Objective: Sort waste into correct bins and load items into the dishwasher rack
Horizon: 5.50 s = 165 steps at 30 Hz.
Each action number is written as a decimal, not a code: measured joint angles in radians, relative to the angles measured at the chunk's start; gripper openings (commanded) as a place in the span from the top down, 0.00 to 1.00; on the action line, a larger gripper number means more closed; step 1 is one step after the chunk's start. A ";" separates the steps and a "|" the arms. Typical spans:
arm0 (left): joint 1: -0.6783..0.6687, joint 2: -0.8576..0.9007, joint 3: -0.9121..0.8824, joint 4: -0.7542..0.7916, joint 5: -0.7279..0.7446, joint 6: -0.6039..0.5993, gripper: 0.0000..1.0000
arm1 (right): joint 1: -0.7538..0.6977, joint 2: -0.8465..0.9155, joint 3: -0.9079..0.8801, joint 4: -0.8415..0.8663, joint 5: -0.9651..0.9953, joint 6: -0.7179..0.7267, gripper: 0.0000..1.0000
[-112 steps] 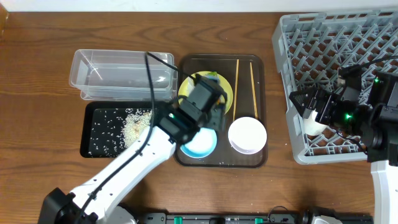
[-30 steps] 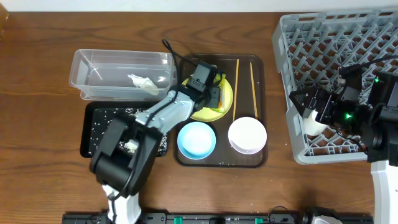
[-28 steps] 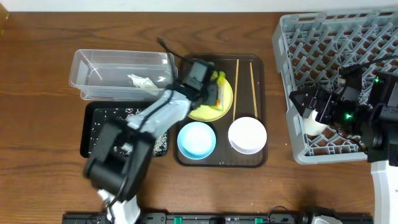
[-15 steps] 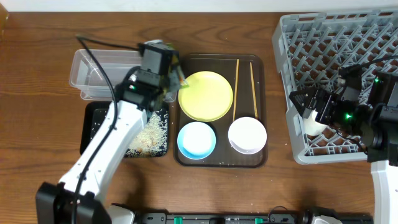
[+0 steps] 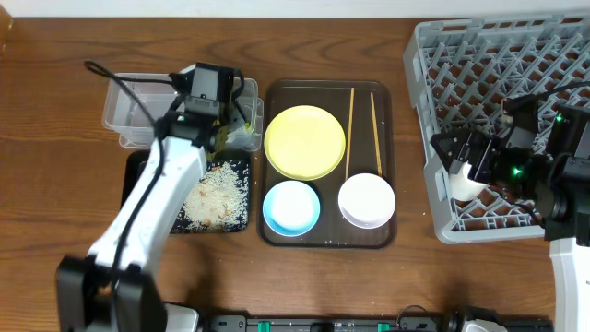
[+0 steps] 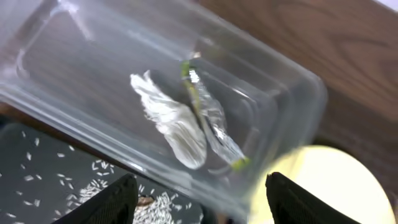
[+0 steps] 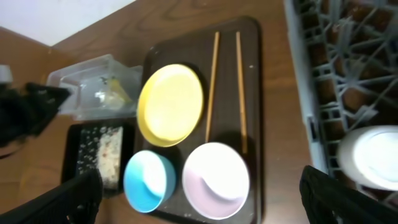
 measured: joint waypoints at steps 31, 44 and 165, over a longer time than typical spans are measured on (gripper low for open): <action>-0.077 -0.747 0.014 -0.321 0.266 0.403 0.10 | 0.000 0.000 0.000 0.021 0.141 -0.007 0.01; 0.084 -1.015 -0.402 0.094 0.196 0.422 0.07 | 0.000 0.000 0.000 0.021 0.142 -0.007 0.01; 0.165 -1.537 -1.184 0.494 0.209 0.422 0.05 | 0.526 0.307 -0.035 0.111 0.399 -0.004 0.44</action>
